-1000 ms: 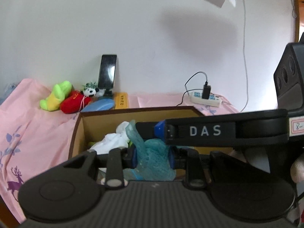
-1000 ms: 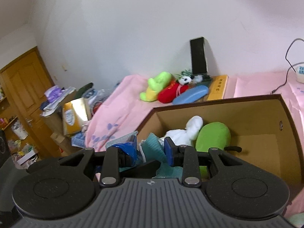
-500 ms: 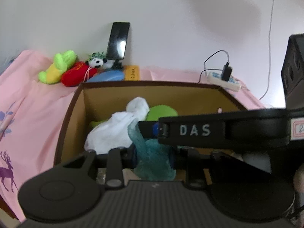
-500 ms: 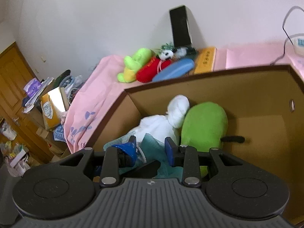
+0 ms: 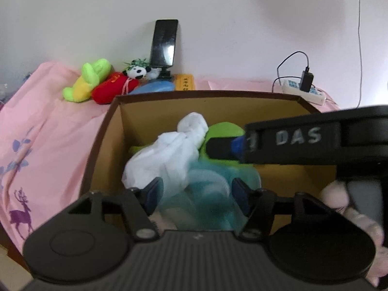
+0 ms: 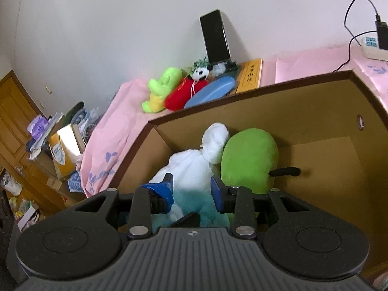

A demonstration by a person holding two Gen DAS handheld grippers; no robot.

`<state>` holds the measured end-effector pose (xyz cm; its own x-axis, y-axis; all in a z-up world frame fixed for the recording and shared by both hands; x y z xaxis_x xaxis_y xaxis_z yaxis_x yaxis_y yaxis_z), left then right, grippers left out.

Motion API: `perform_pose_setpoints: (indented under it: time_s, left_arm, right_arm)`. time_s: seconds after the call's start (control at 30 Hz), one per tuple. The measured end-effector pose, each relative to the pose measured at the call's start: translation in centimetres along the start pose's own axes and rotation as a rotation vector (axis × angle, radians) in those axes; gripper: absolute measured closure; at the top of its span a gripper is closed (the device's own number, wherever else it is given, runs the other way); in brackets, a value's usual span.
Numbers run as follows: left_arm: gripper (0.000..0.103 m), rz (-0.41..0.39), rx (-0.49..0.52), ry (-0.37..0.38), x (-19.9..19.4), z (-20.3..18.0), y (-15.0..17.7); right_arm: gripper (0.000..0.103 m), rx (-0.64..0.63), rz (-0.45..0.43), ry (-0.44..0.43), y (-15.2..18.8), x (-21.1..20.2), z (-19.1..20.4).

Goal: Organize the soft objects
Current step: 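Lift the teal sock over the box and lower it inside, then open both grippers to release the teal sock and withdraw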

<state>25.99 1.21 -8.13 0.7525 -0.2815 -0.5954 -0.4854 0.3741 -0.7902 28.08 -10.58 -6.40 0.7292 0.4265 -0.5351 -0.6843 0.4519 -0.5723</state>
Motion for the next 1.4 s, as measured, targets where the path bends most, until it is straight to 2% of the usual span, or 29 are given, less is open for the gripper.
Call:
perform_pose_setpoints:
  time_s: [0.3, 0.6, 0.7, 1.07, 1.4]
  left_arm:
    - [0.037, -0.037, -0.003, -0.059, -3.3, 0.6, -0.6]
    - [0.036, -0.075, -0.018, -0.109, -7.6, -0.5, -0.3]
    - [0.036, -0.061, -0.023, -0.125, -8.5, -1.0, 0.2]
    - [0.037, -0.032, -0.074, -0.113, -11.3, -2.3, 2.6]
    - [0.037, -0.005, -0.061, -0.095, -12.8, -3.9, 4.9]
  right_arm:
    - [0.086, 0.039, -0.041, -0.037, -0.2, -2.6, 0.4]
    - [0.086, 0.029, -0.041, -0.054, 1.8, -5.0, 1.4]
    - [0.086, 0.018, -0.028, -0.066, 2.7, -5.7, 1.8]
    - [0.086, -0.034, -0.032, -0.059, 5.1, -8.5, 2.5]
    - [0.088, -0.034, -0.031, -0.004, 7.2, -10.3, 1.0]
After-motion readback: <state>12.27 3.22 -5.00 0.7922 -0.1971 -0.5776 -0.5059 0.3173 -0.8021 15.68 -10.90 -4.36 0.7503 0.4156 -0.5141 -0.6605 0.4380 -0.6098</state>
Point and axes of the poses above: each gripper's, at about its wrist camera, not at the fingertips, and x roughly the way its jaws point, z to its left, y to its underside, the point moved 8 cm from there along x, roughly the way its jaws point, and after that the axes turned 13 degrees about x, right-handed, at the moved point
